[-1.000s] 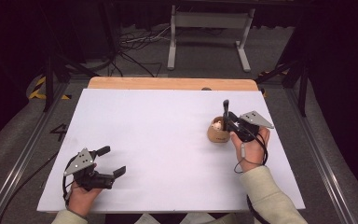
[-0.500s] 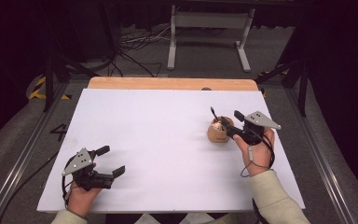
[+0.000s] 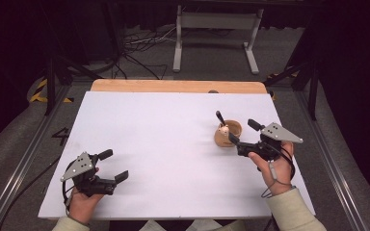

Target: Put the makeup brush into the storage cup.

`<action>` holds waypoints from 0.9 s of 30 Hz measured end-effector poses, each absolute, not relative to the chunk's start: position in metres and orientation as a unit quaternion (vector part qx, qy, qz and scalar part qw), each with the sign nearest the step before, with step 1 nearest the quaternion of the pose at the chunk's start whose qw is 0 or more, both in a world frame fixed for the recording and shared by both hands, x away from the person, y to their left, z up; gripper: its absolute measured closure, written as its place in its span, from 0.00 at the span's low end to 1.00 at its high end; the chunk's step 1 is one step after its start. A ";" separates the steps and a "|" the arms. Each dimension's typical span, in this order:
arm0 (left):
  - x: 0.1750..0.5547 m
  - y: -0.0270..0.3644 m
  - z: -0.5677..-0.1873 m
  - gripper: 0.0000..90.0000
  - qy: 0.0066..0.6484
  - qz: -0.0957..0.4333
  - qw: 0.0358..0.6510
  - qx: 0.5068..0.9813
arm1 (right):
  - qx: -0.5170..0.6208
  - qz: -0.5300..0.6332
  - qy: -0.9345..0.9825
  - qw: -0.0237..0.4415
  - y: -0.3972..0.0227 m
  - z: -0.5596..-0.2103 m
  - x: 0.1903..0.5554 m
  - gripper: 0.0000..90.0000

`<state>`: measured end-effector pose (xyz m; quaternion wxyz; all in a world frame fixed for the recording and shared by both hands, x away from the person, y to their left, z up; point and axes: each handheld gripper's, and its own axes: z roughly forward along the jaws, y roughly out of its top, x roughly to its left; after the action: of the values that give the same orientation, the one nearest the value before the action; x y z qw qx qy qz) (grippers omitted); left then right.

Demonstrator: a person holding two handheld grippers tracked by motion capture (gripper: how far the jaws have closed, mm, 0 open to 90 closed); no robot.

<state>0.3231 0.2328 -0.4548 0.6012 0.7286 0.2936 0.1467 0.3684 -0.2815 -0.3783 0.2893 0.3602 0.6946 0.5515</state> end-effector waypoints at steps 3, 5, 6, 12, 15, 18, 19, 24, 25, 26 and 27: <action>0.324 0.233 -0.455 0.01 0.293 0.140 0.602 0.729 | 0.342 0.572 0.692 0.278 -0.289 -0.378 0.360 0.10; 0.324 0.233 -0.455 0.00 0.292 0.139 0.603 0.729 | 0.341 0.573 0.692 0.276 -0.290 -0.378 0.358 0.10; 0.324 0.233 -0.456 0.00 0.291 0.138 0.604 0.729 | 0.334 0.580 0.692 0.270 -0.293 -0.379 0.355 0.10; 0.323 0.235 -0.454 0.00 0.289 0.139 0.605 0.729 | 0.318 0.586 0.700 0.256 -0.293 -0.384 0.347 0.10; 0.321 0.236 -0.454 0.00 0.287 0.137 0.606 0.729 | 0.311 0.589 0.703 0.250 -0.292 -0.388 0.343 0.10; 0.320 0.237 -0.452 0.00 0.287 0.135 0.610 0.727 | 0.304 0.598 0.702 0.240 -0.291 -0.392 0.338 0.10; 0.320 0.237 -0.452 0.00 0.285 0.134 0.610 0.727 | 0.299 0.600 0.704 0.236 -0.291 -0.394 0.337 0.10; 0.315 0.233 -0.451 0.00 0.276 0.127 0.611 0.731 | 0.286 0.607 0.707 0.225 -0.288 -0.403 0.332 0.09; 0.315 0.234 -0.450 0.00 0.277 0.128 0.611 0.730 | 0.286 0.608 0.706 0.224 -0.287 -0.405 0.331 0.09; 0.315 0.234 -0.450 0.00 0.277 0.128 0.611 0.730 | 0.286 0.610 0.705 0.222 -0.287 -0.407 0.330 0.09; 0.314 0.235 -0.450 0.00 0.274 0.129 0.611 0.732 | 0.286 0.610 0.705 0.222 -0.287 -0.407 0.330 0.09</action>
<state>0.3144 0.2345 -0.4497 0.6108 0.7318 0.2736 0.1289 0.3305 -0.2868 -0.4067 0.2223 0.2864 0.7046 0.6100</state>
